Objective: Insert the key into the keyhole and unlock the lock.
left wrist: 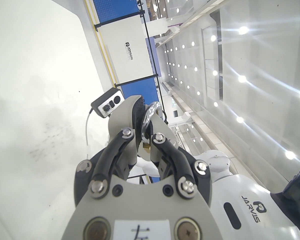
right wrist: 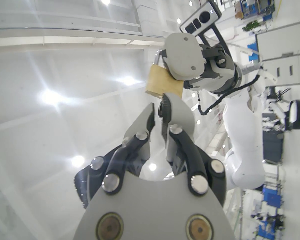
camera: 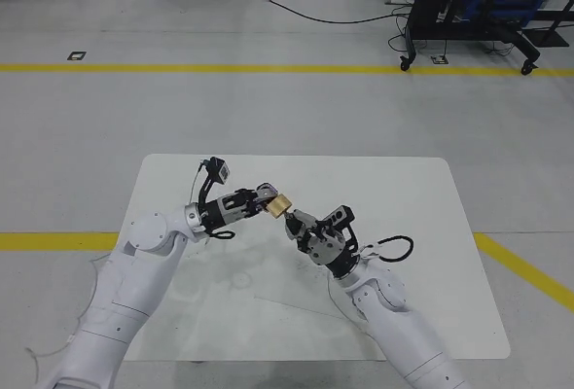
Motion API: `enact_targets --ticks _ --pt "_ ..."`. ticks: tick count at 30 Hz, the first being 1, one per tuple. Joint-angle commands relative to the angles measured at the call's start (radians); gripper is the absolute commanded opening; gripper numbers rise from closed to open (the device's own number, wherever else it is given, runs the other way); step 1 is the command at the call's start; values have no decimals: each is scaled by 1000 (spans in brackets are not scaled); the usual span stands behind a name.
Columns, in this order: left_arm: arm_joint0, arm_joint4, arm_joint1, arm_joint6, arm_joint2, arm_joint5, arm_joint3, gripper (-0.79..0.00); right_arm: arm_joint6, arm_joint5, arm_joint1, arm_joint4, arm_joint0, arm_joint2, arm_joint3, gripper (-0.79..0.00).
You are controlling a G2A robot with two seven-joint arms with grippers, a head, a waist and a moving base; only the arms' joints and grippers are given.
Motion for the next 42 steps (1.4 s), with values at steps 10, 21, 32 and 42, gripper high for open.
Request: enact_targets --ticks 10,21,32,42 --pt "27 236 9 16 36 -14 -80 -785 -163 -83 55 -216 -316 279 -328 0" --pt "14 737 5 14 217 105 -128 -785 -196 -103 59 -220 -374 323 -373 0" --pt "-21 932 1 -25 289 147 -109 -554 -196 -103 59 -220 -374 323 -373 0" --pt "-7 820 11 -27 219 99 -128 0 -196 -103 59 -220 -374 323 -373 0"
